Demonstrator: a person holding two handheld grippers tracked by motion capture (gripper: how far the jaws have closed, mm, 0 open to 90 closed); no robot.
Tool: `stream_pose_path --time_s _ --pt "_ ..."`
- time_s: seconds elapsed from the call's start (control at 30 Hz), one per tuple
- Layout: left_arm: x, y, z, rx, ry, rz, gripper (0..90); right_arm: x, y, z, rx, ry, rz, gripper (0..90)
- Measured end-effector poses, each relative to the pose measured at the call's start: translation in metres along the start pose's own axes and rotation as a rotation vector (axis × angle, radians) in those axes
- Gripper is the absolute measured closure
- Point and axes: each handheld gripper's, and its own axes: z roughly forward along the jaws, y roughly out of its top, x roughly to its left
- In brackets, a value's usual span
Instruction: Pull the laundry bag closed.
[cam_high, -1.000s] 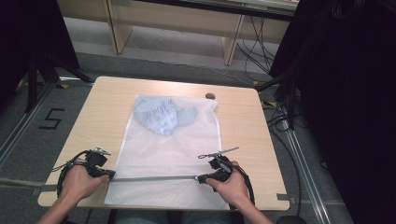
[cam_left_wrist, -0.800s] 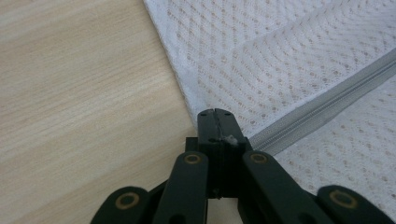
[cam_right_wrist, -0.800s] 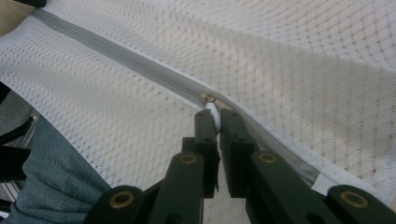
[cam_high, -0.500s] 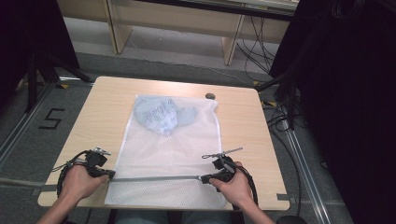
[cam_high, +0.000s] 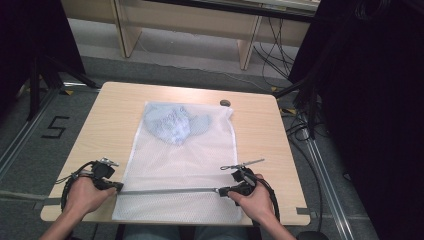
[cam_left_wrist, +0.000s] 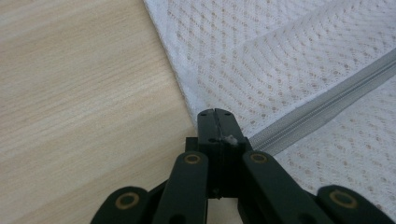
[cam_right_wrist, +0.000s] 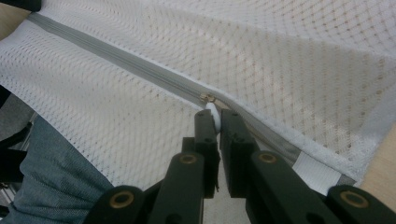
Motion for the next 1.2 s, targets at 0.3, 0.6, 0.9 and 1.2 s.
stream_pose_path --time_s 0.3,0.6,0.9,1.2 --pt "0.001 0.0 0.0 0.0 -0.001 0.006 90.0 -0.003 -0.004 -0.003 0.012 0.008 0.054 86.8" --pt "0.0 0.0 0.0 0.0 -0.002 -0.009 90.0 -0.016 -0.009 -0.008 0.018 -0.007 0.05 86.8" --pt "0.0 0.0 0.0 -0.001 -0.002 -0.004 90.0 -0.026 -0.014 -0.01 0.02 -0.007 0.048 86.7" --pt "0.0 0.0 0.0 0.0 -0.002 -0.006 90.0 -0.032 -0.018 -0.013 0.035 -0.016 0.097 86.6"
